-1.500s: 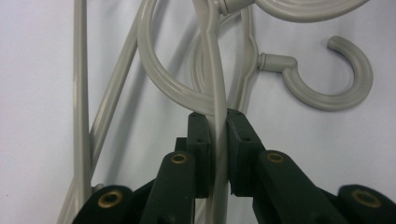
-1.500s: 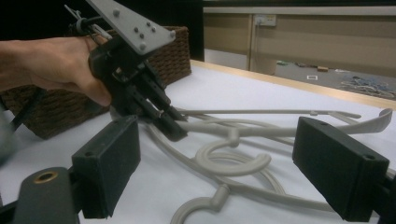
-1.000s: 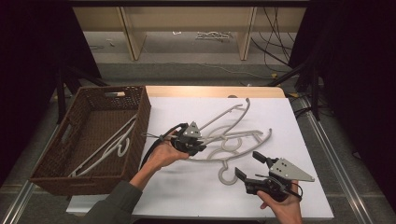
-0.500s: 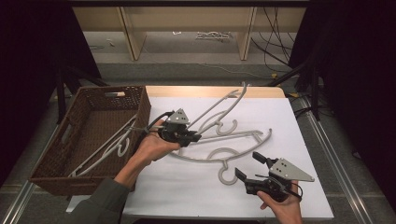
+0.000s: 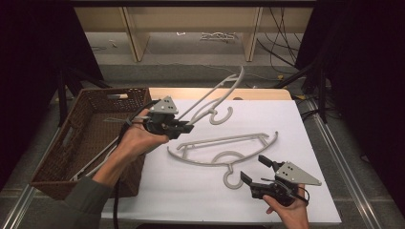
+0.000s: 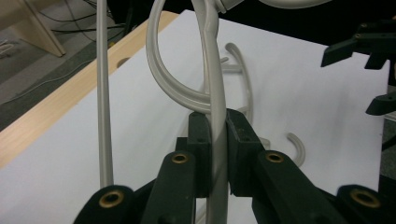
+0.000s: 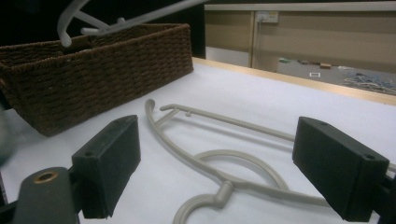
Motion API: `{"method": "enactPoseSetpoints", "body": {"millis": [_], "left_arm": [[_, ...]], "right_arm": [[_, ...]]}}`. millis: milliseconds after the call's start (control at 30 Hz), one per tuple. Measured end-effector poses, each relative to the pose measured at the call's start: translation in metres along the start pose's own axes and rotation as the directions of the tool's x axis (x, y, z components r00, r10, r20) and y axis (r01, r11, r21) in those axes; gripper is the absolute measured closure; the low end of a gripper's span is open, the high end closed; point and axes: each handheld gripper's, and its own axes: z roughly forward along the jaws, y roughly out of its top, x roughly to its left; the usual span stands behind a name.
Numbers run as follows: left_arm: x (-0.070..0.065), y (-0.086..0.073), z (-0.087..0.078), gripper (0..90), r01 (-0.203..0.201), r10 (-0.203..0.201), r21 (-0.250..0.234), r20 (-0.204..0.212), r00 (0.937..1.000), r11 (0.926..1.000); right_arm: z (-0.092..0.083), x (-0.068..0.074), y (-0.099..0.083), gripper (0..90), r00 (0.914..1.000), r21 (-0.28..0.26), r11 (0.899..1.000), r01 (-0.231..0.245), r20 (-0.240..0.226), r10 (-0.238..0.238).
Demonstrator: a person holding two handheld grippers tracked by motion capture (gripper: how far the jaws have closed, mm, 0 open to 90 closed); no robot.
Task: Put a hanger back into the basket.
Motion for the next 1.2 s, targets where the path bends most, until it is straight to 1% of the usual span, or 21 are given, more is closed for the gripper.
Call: {"method": "enactPoseSetpoints", "body": {"millis": [33,67,100,167,200,333,433,500,533,633,667,700,800,833,867,900,1067,1100,1133,1167,1200], "left_arm": [[0.001,0.000,-0.003,81.6,0.007,-0.007,-0.001,-0.010,0.9999,1.0000],[0.005,0.001,-0.009,81.6,-0.008,0.008,0.003,-0.019,0.9998,1.0000],[0.006,0.001,-0.013,81.6,0.011,-0.012,-0.011,-0.027,0.9996,0.9999],[0.011,0.001,-0.021,81.6,0.011,-0.012,-0.020,-0.031,0.9995,0.9997],[0.012,0.001,-0.025,81.7,0.014,-0.015,-0.026,-0.042,0.9990,0.9996],[0.019,-0.003,-0.041,81.6,0.010,-0.012,-0.036,-0.067,0.9976,0.9993],[0.023,-0.009,-0.051,81.7,0.009,-0.011,-0.022,-0.090,0.9959,0.9997],[0.025,-0.014,-0.054,81.7,0.018,-0.022,-0.039,-0.097,0.9951,0.9991],[0.027,-0.017,-0.057,81.7,0.007,-0.009,-0.026,-0.100,0.9949,0.9996],[0.032,-0.025,-0.064,81.7,0.022,-0.025,-0.028,-0.118,0.9927,0.9994],[0.034,-0.029,-0.068,81.7,0.020,-0.023,-0.022,-0.126,0.9917,0.9996],[0.037,-0.032,-0.070,81.7,0.011,-0.013,-0.021,-0.129,0.9915,0.9997],[0.040,-0.040,-0.077,81.7,0.035,-0.040,-0.033,-0.149,0.9881,0.9988],[0.042,-0.042,-0.080,81.7,0.029,-0.032,-0.023,-0.152,0.9879,0.9993],[0.044,-0.045,-0.083,81.7,0.039,-0.043,-0.028,-0.165,0.9853,0.9988],[0.046,-0.048,-0.086,81.7,0.031,-0.035,-0.026,-0.176,0.9838,0.9992],[0.054,-0.065,-0.100,81.7,0.053,-0.059,-0.036,-0.201,0.9777,0.9980],[0.057,-0.068,-0.104,81.7,0.040,-0.043,-0.020,-0.206,0.9775,0.9990],[0.058,-0.072,-0.106,81.7,0.056,-0.062,-0.032,-0.218,0.9740,0.9979],[0.060,-0.075,-0.108,81.7,0.062,-0.068,-0.037,-0.203,0.9767,0.9974],[0.062,-0.079,-0.112,81.7,0.057,-0.061,-0.024,-0.209,0.9760,0.9981]], "right_arm": [[0.000,0.000,0.000,16.1,1.0000,0.000,1.000,0.001,0.000,-0.001],[0.000,0.000,0.000,16.1,1.0000,-0.002,1.000,0.004,0.003,-0.004],[0.000,0.000,0.000,16.1,1.0000,-0.013,1.000,-0.001,0.001,0.001],[0.000,-0.001,0.000,16.2,1.0000,-0.001,1.000,-0.003,-0.003,0.003],[0.001,-0.001,-0.001,16.2,0.9999,-0.017,1.000,-0.013,-0.006,0.013],[0.002,-0.001,-0.001,16.2,0.9999,-0.020,1.000,-0.013,-0.006,0.012],[0.001,-0.001,-0.001,16.2,1.0000,-0.005,1.000,-0.002,0.008,0.002],[0.001,-0.001,0.000,16.1,1.0000,-0.002,1.000,0.000,0.010,0.000],[0.002,-0.001,-0.001,16.2,1.0000,-0.001,1.000,-0.001,0.008,0.001],[0.002,-0.001,-0.001,16.1,1.0000,-0.001,1.000,-0.009,-0.001,0.009],[0.001,-0.001,0.000,16.2,0.9999,0.009,1.000,-0.003,0.011,0.002],[0.003,-0.002,-0.001,16.1,0.9999,-0.010,1.000,-0.011,-0.001,0.011],[0.003,-0.002,-0.002,16.1,0.9999,-0.008,1.000,-0.013,-0.003,0.013],[0.003,-0.002,-0.001,16.1,1.0000,-0.007,1.000,-0.007,-0.001,0.007],[0.003,-0.002,-0.001,16.1,0.9999,-0.012,1.000,-0.012,-0.003,0.012],[0.004,-0.002,-0.002,16.1,0.9999,-0.013,1.000,-0.010,-0.002,0.010],[0.004,-0.002,-0.002,16.1,0.9999,-0.009,1.000,-0.011,-0.002,0.011],[0.004,-0.002,-0.002,16.1,0.9999,-0.004,1.000,-0.013,-0.004,0.013],[0.004,-0.002,-0.002,16.1,0.9999,-0.004,1.000,-0.013,-0.003,0.013],[0.004,-0.002,-0.002,16.1,0.9999,-0.006,1.000,-0.013,-0.004,0.013],[0.004,-0.002,-0.002,16.1,0.9999,-0.007,1.000,-0.013,-0.004,0.013]]}}
